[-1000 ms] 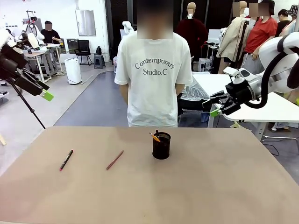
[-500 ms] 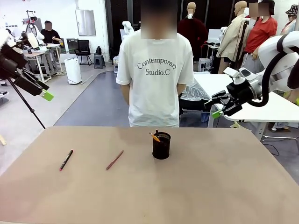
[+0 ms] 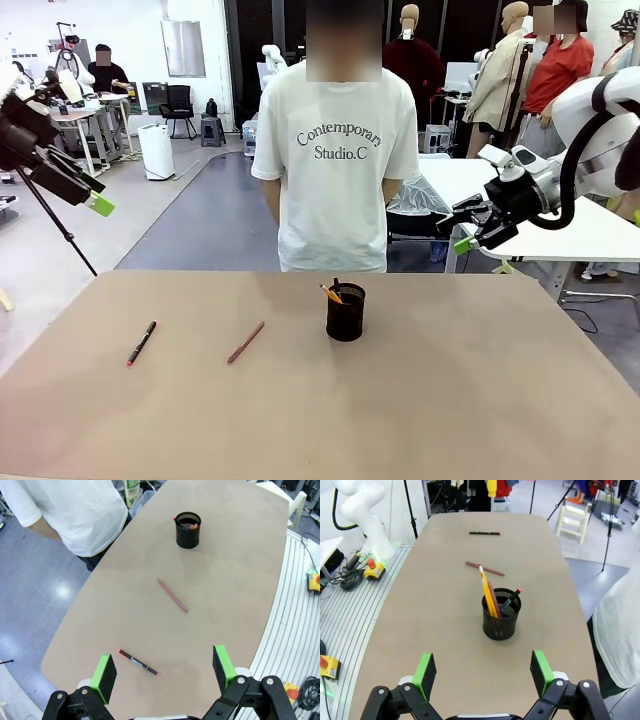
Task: Place the pens into the pen holder.
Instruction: Pick up a writing instrument from the table and place it into the Pen holder.
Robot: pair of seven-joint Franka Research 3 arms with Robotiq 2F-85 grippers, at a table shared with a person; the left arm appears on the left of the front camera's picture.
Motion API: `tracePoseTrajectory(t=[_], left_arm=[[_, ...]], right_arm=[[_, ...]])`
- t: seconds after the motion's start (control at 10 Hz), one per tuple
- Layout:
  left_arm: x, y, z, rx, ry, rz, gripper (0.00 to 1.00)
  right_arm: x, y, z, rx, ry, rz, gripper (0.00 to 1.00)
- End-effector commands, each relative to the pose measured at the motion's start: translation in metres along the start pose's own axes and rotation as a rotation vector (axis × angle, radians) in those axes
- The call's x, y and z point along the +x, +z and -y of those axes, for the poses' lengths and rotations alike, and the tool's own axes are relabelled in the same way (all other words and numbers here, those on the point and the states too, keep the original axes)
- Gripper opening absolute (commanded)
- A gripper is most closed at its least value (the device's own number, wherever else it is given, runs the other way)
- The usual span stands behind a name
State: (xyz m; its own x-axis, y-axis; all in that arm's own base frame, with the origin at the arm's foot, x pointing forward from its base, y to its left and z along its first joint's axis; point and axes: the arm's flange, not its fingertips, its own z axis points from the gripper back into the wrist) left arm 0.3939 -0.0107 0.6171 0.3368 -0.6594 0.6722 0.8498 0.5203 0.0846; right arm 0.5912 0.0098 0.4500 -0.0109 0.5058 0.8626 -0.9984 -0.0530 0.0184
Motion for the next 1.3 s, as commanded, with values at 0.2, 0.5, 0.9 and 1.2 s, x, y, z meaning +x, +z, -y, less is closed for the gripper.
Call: tracePoseTrajectory(t=[0.2,0.5,0.9,1.2], left_arm=[[0.0,0.001,-0.001,-0.003,-0.001,0.006,1.0],[0.018,-0.014,0.014,0.207,0.083,-0.249,1.0],[0.042,-0.098,0.053,0.272,0.157,-0.435,1.0],[0.049,-0.187,0.085,0.185,0.056,-0.498,1.0]], right_arm=[[0.002,0.0,0.0,-0.001,-0.004,0.008,1.0],[0.002,0.0,0.0,-0.001,-0.004,0.008,1.0],[0.002,0.0,0.0,-0.001,-0.004,0.008,1.0],[0.002,0.0,0.0,-0.001,-0.004,0.008,1.0]])
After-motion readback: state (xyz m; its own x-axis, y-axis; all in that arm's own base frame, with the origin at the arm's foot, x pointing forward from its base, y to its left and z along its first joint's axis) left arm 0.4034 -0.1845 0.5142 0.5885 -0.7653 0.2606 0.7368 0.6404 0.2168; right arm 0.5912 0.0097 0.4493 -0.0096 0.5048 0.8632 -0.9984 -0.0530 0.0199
